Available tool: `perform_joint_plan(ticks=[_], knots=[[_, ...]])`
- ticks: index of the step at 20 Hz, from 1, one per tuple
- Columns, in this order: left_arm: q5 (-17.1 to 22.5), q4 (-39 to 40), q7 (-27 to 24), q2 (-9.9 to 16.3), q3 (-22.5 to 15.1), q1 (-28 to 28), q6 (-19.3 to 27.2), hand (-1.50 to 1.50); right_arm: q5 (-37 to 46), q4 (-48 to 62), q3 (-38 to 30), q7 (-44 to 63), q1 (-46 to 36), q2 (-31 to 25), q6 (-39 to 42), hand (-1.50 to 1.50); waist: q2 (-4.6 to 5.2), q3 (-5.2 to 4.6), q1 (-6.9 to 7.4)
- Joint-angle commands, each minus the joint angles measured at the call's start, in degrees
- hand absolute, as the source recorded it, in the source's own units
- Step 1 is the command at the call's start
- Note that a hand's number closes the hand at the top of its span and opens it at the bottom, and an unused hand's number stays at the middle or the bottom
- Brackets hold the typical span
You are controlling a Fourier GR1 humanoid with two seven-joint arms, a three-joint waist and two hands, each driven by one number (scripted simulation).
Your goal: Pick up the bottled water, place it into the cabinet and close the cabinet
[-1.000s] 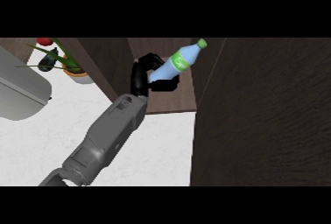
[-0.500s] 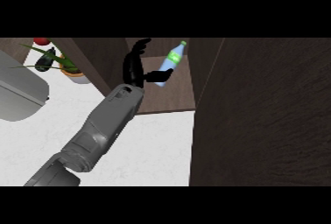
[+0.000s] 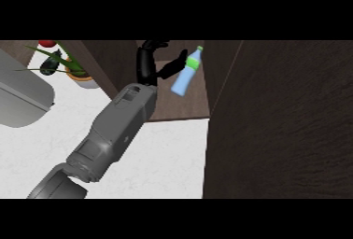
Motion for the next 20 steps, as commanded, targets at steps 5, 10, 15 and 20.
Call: perform_joint_plan(ticks=[5,10,15,20], knots=[[5.7,-3.9,-6.7,-0.5,1.2,2.8,-12.0,1.50,-4.3,-6.2,0.1,2.9,1.6,-1.4,1.8,-1.50,-0.70,0.11,0.10],[9.7,-9.0,-4.3,-0.5,-3.5,4.4,-12.0,1.50,-2.7,-5.7,0.1,4.2,0.0,0.3,-0.1,-1.50,-1.23,0.15,0.89],[12.4,-17.1,0.5,-0.5,-8.2,11.2,-21.3,1.50,1.8,-6.8,4.0,4.1,1.1,1.8,-1.5,-1.50,-2.06,0.11,2.79],[17.8,-28.1,2.5,-0.5,-15.2,18.9,-24.5,-1.50,1.8,-10.3,5.1,5.2,4.1,1.1,-2.0,-1.50,-2.11,0.09,2.64]])
